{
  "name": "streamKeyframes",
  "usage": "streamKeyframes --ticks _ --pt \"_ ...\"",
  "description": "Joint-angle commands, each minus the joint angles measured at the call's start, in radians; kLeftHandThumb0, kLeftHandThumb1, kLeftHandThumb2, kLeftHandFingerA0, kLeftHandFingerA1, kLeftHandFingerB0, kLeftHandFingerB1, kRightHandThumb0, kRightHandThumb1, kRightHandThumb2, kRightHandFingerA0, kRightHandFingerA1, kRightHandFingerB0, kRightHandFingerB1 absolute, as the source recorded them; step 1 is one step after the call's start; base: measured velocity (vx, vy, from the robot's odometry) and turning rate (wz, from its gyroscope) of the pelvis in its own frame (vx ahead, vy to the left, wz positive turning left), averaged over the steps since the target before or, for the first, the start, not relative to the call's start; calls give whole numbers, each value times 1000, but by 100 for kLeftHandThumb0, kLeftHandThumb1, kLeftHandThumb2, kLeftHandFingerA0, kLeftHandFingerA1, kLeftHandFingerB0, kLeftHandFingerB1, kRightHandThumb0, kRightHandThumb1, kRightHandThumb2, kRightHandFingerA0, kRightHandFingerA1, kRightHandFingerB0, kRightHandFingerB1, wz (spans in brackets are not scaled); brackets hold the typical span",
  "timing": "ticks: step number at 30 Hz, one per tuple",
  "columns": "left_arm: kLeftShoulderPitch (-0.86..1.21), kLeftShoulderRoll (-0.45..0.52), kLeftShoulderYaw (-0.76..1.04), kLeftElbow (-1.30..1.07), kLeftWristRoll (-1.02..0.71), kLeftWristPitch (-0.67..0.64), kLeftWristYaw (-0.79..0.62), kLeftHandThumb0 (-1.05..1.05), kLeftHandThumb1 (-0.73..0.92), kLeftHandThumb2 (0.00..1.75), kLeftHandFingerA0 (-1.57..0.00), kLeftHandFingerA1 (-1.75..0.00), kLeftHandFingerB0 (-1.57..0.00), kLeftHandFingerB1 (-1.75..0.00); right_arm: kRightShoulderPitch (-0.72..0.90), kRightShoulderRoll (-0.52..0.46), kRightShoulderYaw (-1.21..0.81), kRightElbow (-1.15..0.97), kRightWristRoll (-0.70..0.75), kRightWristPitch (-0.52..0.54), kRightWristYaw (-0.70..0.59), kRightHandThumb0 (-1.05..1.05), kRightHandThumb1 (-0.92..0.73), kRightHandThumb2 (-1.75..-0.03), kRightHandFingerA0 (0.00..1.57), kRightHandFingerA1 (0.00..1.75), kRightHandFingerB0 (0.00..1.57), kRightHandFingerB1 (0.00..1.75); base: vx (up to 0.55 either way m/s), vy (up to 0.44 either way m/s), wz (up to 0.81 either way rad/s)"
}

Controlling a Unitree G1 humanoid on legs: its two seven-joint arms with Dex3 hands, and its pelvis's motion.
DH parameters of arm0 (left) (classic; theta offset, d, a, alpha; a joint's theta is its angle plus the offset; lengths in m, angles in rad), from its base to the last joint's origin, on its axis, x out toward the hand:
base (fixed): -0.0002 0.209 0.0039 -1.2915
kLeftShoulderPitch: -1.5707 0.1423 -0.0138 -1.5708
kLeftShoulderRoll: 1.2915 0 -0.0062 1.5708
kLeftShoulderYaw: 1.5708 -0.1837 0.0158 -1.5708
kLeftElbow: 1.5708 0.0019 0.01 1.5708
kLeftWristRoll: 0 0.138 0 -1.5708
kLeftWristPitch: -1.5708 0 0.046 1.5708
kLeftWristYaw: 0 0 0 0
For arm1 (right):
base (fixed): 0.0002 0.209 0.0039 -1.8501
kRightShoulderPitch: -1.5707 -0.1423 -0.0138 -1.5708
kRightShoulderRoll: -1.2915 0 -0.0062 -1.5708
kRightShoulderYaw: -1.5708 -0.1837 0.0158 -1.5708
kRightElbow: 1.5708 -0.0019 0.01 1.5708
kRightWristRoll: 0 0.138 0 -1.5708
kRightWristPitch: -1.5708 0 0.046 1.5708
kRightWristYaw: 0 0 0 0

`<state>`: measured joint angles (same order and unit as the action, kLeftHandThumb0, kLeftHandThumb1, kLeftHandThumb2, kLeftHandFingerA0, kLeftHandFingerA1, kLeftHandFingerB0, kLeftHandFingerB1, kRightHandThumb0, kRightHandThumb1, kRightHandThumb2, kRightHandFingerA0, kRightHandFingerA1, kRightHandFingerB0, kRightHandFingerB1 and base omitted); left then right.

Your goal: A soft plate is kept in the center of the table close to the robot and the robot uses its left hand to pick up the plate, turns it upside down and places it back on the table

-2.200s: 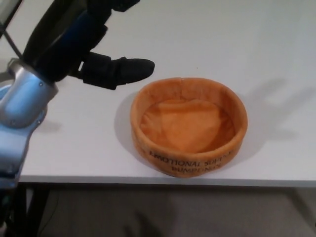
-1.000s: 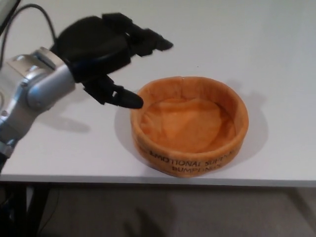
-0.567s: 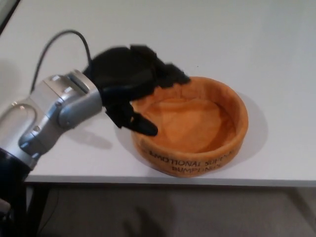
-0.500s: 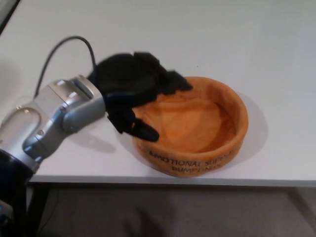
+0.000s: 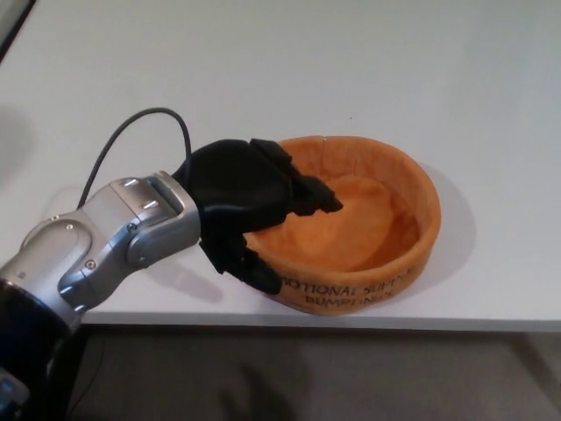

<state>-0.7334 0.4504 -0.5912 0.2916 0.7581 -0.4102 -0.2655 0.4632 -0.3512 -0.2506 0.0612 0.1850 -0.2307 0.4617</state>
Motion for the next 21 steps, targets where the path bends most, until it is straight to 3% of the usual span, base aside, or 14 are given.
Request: streamKeyframes --ticks 1,14,21 --pt "20 17 -8 12 41 -29 8 -99 78 65 -29 -36 -26 -29 0 -15 -10 0 -2 14 -4 -73 -92 -71 38 42 32 34 0 0 0" --pt "-26 16 -81 110 197 -15 84 -90 79 65 -33 -36 -29 -30 -9 -19 -9 -5 -3 12 -5 -75 -92 -71 37 45 31 37 0 0 0" --pt "-59 -70 -126 155 241 17 107 -88 80 65 -33 -36 -28 -30 0 -19 -8 -12 -5 14 -6 -77 -92 -69 38 43 33 34 0 0 0"
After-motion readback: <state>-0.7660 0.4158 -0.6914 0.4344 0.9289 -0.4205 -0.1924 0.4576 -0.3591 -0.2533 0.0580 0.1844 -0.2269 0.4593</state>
